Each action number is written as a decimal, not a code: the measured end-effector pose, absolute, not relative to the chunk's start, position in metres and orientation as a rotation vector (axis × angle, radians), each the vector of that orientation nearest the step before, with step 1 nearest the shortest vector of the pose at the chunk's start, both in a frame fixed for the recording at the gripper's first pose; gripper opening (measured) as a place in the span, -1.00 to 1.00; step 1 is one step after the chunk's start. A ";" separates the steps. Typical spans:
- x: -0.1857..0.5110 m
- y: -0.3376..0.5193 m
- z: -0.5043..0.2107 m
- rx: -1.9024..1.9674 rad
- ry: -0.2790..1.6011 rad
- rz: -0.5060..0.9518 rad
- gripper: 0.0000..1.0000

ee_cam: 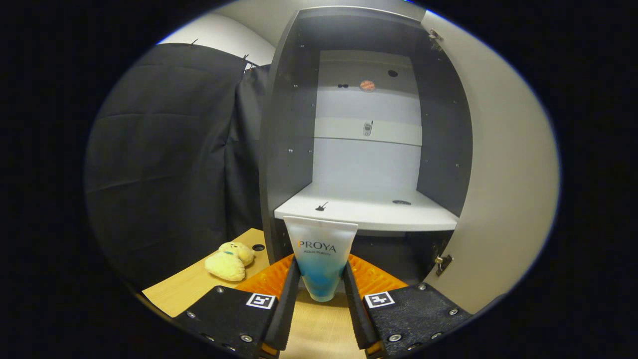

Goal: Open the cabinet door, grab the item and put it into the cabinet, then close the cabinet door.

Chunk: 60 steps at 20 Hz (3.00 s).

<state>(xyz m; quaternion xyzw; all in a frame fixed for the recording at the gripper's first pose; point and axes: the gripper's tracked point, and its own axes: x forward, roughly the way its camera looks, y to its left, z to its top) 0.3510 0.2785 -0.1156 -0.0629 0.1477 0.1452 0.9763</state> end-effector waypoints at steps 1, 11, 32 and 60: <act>0.356 0.281 -0.109 -0.128 0.298 0.302 0.02; 0.438 0.275 -0.035 -0.060 0.242 0.289 0.02; 0.547 0.269 -0.070 -0.077 0.407 0.236 0.03; 0.406 0.247 -0.038 -0.028 0.265 0.187 0.89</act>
